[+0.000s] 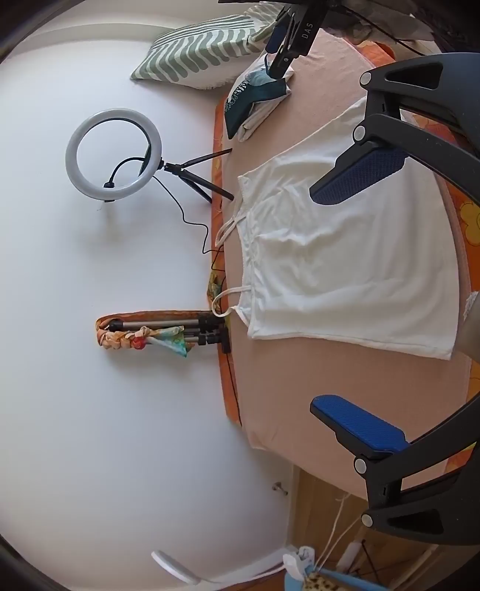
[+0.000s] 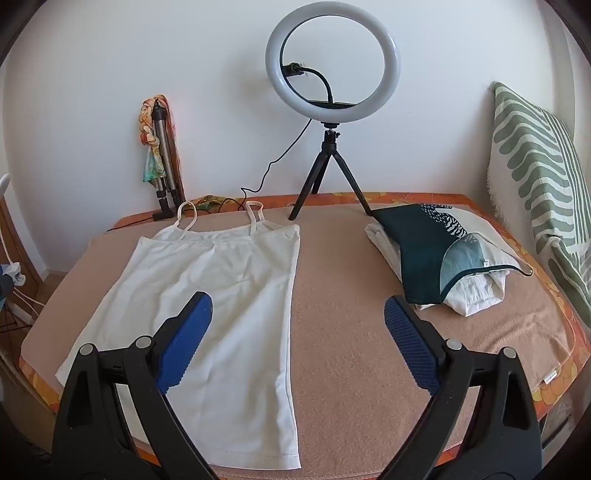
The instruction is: Fold small clothes
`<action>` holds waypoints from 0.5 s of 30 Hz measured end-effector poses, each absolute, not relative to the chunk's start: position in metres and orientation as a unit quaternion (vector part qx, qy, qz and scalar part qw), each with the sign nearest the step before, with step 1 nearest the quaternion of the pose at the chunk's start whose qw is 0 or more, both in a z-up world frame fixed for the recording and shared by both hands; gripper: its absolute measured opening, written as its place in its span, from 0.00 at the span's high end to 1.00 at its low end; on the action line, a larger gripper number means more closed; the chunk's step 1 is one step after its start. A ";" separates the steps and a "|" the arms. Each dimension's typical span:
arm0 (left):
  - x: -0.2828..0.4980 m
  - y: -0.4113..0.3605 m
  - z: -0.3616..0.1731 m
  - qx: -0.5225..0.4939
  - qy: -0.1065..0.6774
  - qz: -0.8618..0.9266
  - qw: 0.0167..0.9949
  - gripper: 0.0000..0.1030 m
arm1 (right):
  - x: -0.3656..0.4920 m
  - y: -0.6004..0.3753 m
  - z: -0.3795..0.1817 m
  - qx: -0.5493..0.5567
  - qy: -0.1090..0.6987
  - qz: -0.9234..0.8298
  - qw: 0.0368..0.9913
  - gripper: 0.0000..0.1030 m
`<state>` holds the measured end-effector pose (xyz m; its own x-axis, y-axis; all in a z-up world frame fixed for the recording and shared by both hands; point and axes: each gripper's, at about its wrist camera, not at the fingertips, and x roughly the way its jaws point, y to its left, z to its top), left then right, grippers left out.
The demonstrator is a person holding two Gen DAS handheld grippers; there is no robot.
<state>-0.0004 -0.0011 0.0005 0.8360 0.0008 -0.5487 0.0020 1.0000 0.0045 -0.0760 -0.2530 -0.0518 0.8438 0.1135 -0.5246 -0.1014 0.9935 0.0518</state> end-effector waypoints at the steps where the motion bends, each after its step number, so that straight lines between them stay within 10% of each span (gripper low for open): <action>1: 0.000 -0.001 0.001 0.002 0.287 -0.003 0.958 0.01 | -0.076 -0.253 -0.052 0.011 0.277 0.057 0.959 0.07; 15: 0.000 0.007 0.003 -0.005 0.280 0.012 0.960 0.00 | -0.077 -0.253 -0.053 0.008 0.269 0.053 0.962 0.07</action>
<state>-0.0002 0.0070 0.0035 0.8435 0.0208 -0.5368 -0.0260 0.9997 -0.0022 -0.0765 -0.2530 -0.0530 0.8498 0.1067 -0.5161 -0.0981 0.9942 0.0440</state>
